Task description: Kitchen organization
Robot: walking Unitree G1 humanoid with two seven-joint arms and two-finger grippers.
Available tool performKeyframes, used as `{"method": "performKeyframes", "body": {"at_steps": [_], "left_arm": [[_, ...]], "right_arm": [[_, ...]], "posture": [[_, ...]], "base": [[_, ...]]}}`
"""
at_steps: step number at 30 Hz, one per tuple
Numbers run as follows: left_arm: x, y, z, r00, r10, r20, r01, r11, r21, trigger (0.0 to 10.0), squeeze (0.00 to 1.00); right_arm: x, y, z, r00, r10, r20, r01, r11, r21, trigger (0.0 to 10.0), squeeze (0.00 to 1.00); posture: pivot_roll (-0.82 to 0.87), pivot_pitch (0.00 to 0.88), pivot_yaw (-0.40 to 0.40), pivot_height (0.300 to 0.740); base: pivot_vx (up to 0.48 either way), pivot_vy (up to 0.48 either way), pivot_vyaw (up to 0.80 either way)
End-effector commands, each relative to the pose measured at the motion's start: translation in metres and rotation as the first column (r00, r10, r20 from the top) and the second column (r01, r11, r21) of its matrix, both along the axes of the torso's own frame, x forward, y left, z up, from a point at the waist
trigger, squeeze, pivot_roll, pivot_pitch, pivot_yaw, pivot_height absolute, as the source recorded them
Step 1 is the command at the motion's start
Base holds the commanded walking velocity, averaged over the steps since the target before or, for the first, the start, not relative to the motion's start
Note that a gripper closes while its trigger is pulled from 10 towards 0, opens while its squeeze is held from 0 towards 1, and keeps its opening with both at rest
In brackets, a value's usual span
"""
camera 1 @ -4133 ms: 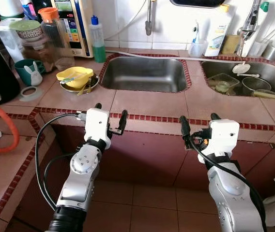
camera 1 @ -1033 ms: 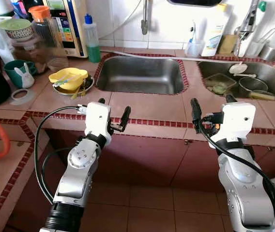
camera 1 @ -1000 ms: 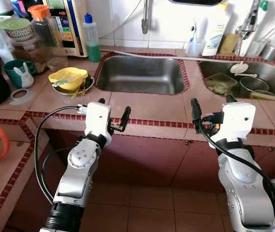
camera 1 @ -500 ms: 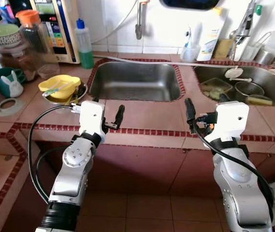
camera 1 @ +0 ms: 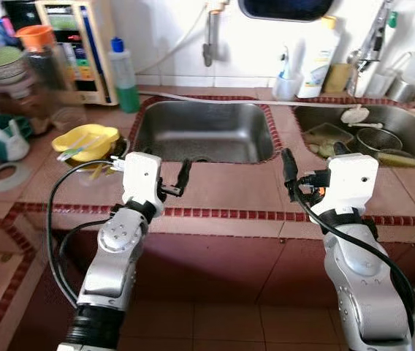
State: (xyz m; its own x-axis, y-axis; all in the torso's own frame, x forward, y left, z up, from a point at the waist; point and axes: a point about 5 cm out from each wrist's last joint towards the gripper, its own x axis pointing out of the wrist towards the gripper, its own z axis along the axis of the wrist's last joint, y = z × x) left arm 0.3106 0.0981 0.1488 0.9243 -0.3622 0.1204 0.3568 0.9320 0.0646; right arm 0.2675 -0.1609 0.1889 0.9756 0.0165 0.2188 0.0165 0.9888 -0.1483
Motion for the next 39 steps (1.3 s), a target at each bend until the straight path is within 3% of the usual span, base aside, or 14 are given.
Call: {"method": "performKeyframes", "body": {"at_steps": [1, 24, 39], "left_arm": [[0.0014, 0.0075, -0.001, 1.0, 0.018, -0.003, -0.018, 1.0, 0.015, 10.0, 0.0], [0.0013, 0.0018, -0.0006, 1.0, 0.007, -0.004, -0.007, 1.0, 0.0, 10.0, 0.0], [0.0007, 0.0009, 0.0028, 0.998, 0.052, 0.044, -0.053, 0.998, 0.016, 10.0, 0.0]], "right_arm": [[-0.0001, 0.0025, 0.0042, 1.0, 0.006, 0.019, -0.006, 1.0, 0.004, 10.0, 0.0], [-0.0003, 0.0012, 0.0042, 1.0, -0.008, 0.021, 0.008, 1.0, 0.007, 10.0, 0.0], [0.0007, -0.0011, 0.0049, 1.0, -0.018, 0.018, 0.018, 1.0, 0.004, 10.0, 0.0]], "posture": [[0.06, 0.0, 0.014, 0.74], [0.06, 0.0, 0.018, 0.74], [0.06, 0.0, 0.012, 0.74]], "base": [[0.0, 0.0, 0.0], [0.244, 0.0, 0.0], [0.0, 0.0, 0.0]]}}
